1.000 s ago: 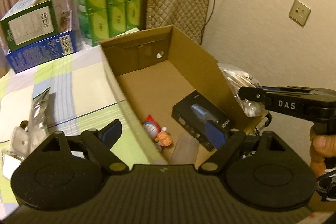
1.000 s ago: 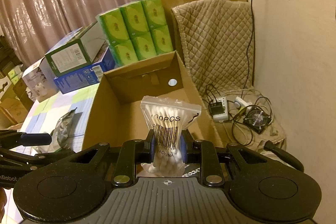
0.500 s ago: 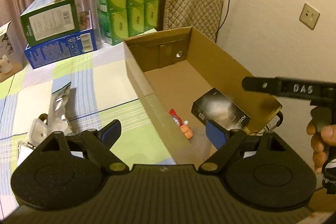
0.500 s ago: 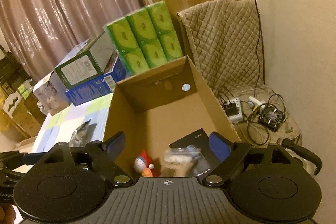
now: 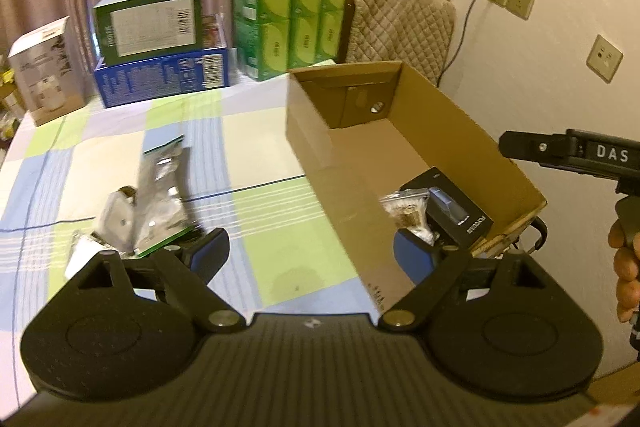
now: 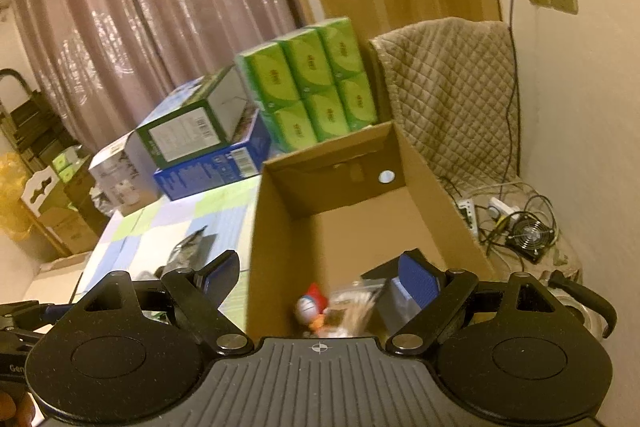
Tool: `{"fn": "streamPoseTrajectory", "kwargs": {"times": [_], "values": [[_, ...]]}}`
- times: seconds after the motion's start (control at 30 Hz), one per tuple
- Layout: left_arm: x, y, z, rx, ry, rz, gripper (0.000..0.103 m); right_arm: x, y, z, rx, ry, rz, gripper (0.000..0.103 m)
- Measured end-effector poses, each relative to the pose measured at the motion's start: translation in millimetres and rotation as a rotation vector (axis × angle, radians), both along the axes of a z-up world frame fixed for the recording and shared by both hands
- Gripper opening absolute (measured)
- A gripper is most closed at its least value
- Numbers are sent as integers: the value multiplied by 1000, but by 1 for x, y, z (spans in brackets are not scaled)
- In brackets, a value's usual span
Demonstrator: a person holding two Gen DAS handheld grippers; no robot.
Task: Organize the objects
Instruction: 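Return both tools to the table toward the white square packet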
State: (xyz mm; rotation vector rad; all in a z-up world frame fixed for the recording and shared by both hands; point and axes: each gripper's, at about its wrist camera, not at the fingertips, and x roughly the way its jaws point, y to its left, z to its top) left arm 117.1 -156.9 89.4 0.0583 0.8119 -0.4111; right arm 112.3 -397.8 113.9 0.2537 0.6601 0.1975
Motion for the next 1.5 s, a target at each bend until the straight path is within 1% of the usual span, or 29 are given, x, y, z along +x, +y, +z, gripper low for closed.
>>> {"fn": "streamPoseTrajectory", "kwargs": {"times": [0.27,0.43,0.67,0.83,1.07,1.2,1.5], "values": [[-20,59,11,5,-14,89,90,-18,44,10,-15,-19,75,84],[-32,107,13,23,-18,170,91,-25,81,13,-26,-33,143,84],[-44,166,11,34,-18,278,93,-28,126,7,-42,-29,228,84],[-45,188,6,34,-12,310,93,-26,147,-1,-59,-16,266,84],[-36,202,-7,51,2,306,93,-16,168,-17,-81,7,300,84],[-24,201,-17,79,10,262,94,-7,178,-27,-82,29,320,84],[14,202,-52,102,46,169,94,25,200,-54,-89,74,347,84]]}}
